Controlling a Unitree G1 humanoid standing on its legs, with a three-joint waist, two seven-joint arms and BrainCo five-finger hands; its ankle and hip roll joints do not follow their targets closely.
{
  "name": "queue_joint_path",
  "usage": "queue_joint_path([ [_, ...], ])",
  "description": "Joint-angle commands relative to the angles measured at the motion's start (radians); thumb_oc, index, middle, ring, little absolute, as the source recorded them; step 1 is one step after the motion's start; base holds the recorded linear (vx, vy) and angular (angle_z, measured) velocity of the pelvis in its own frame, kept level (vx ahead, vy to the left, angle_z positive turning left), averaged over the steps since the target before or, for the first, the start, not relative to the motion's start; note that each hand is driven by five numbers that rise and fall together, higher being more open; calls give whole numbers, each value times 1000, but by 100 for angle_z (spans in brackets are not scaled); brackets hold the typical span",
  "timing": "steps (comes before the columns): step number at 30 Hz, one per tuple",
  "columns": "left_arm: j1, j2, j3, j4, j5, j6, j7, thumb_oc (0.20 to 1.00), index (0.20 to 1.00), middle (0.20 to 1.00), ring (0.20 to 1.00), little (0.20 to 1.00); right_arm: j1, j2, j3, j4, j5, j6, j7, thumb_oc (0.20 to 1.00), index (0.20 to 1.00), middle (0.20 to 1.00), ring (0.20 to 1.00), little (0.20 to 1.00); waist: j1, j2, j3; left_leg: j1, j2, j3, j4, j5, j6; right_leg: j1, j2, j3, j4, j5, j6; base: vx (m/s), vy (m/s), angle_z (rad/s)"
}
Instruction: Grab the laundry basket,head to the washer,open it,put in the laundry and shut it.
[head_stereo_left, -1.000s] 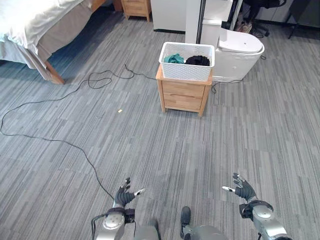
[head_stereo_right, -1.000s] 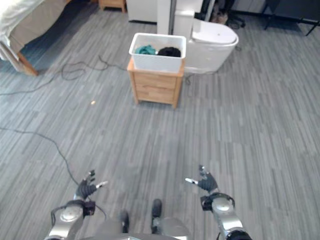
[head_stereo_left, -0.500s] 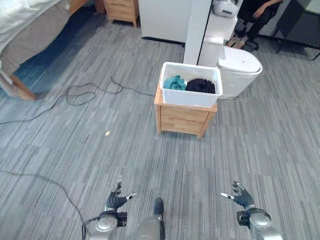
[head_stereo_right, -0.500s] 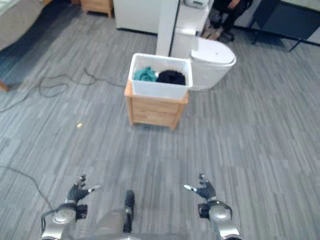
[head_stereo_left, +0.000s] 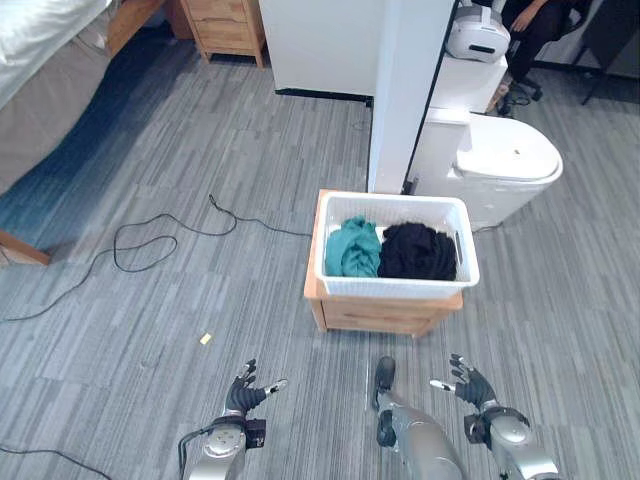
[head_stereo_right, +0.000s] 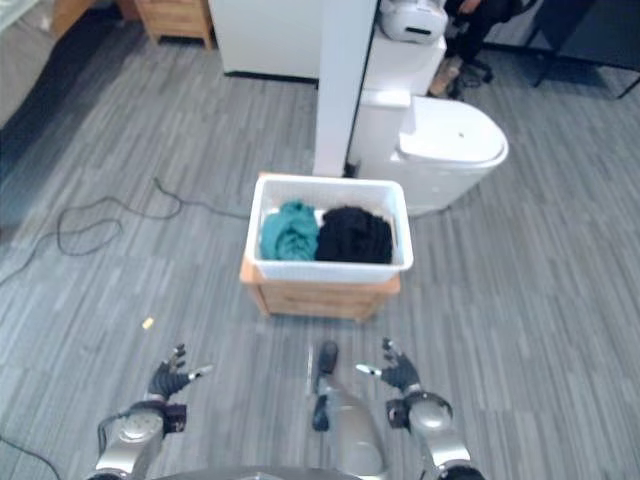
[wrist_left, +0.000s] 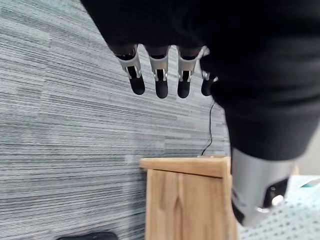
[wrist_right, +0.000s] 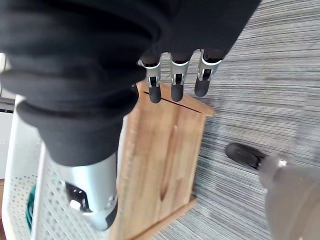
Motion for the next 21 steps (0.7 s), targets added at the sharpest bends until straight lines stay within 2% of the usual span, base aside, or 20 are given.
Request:
queue_joint_path([
  [1,21,67,-3,-50,7,-34,-2,1000,1000,1000,1000,1000,-13,-42,-14,-64,29,-52,-12,1000,1000,1000,1000,1000,-2,-60,-39,-161,81,-14,-120,-74,68,151,-49,9,-112,-121,207,235,-139,15],
  [3,7,56,-9,-35,4,-33,8,1000,1000,1000,1000,1000,-22,-62,-22,-68,33,-54,-26,1000,1000,1000,1000,1000,1,-73,-45,-212,65,-26,-179,-106,85,187,-46,23,-136,-142,209,164,-57,-34],
  [5,7,55,-5,-31,2,-37,24,1000,1000,1000,1000,1000,-22,-72,-37,-80,33,-59,-41,1000,1000,1000,1000,1000,13,-68,-37,-246,34,-40,-264,-78,87,204,-39,39,-139,-150,215,45,39,-51],
  [6,17,55,-1,-33,-2,-43,23,1000,1000,1000,1000,1000,-32,-83,-42,-69,26,-60,-42,1000,1000,1000,1000,1000,18,-64,-36,-236,32,-41,-294,-70,77,212,-36,47,-139,-154,215,26,65,-71],
  [9,35,49,20,-22,8,-36,25,1000,1000,1000,1000,1000,-24,-95,-69,-85,10,-64,-57,1000,1000,1000,1000,1000,17,-46,-58,-178,28,-41,-387,-63,97,207,-23,69,-139,-148,223,24,100,-108],
  [15,45,56,33,-18,20,-36,29,1000,1000,1000,1000,1000,-52,-98,-70,-99,-8,-61,-63,1000,1000,1000,1000,1000,21,-48,-67,-130,13,-9,-424,-65,125,197,-33,104,-139,-121,236,-12,66,-33],
  [21,46,64,28,-71,21,-34,39,1000,1000,1000,1000,1000,-97,-106,-47,-105,-34,-53,-65,1000,1000,1000,1000,1000,34,-54,-64,-112,-11,-10,-427,-82,149,185,-42,115,-139,-95,250,-16,21,5],
])
